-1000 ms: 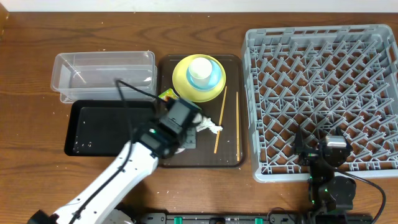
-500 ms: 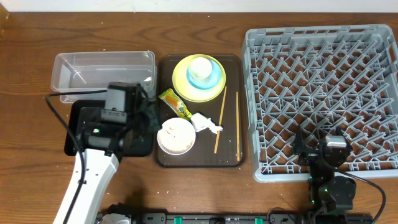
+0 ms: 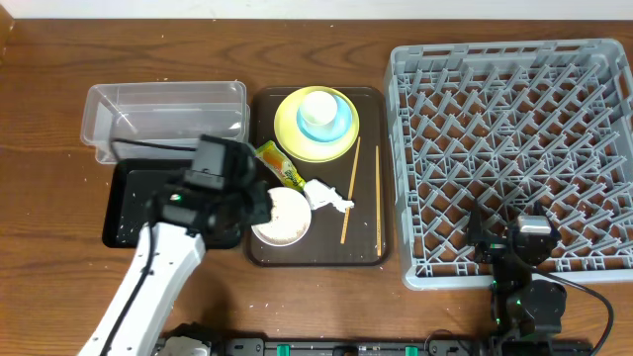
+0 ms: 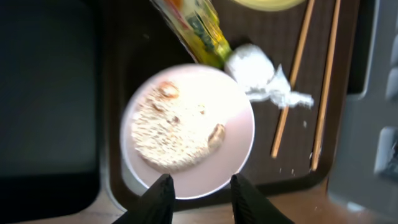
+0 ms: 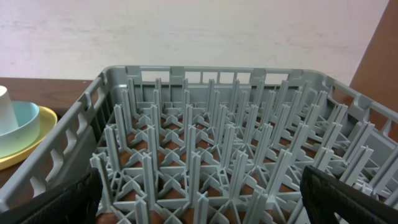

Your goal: Sort waste into correct bins and load items into the dishwasher rack

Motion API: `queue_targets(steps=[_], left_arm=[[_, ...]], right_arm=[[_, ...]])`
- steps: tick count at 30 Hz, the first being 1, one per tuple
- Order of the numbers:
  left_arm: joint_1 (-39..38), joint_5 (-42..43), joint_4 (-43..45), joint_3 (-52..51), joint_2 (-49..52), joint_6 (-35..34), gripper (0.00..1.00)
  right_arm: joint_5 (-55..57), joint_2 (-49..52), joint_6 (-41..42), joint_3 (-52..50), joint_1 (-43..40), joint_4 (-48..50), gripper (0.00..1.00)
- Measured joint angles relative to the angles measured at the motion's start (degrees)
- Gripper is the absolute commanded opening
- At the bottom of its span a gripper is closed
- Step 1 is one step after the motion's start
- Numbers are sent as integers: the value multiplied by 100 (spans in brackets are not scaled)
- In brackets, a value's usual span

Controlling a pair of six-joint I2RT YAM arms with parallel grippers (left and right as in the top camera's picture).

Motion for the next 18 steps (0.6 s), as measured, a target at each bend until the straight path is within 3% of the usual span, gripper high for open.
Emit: queue_targets(steps=[9, 18], left_arm=[[-981, -664, 33, 0, 538, 0, 33], [-1049, -837, 28, 0, 590, -2, 34]], right_arm=[[0, 0, 0, 0, 0, 0, 99], [0, 0, -2, 0, 0, 0, 99]])
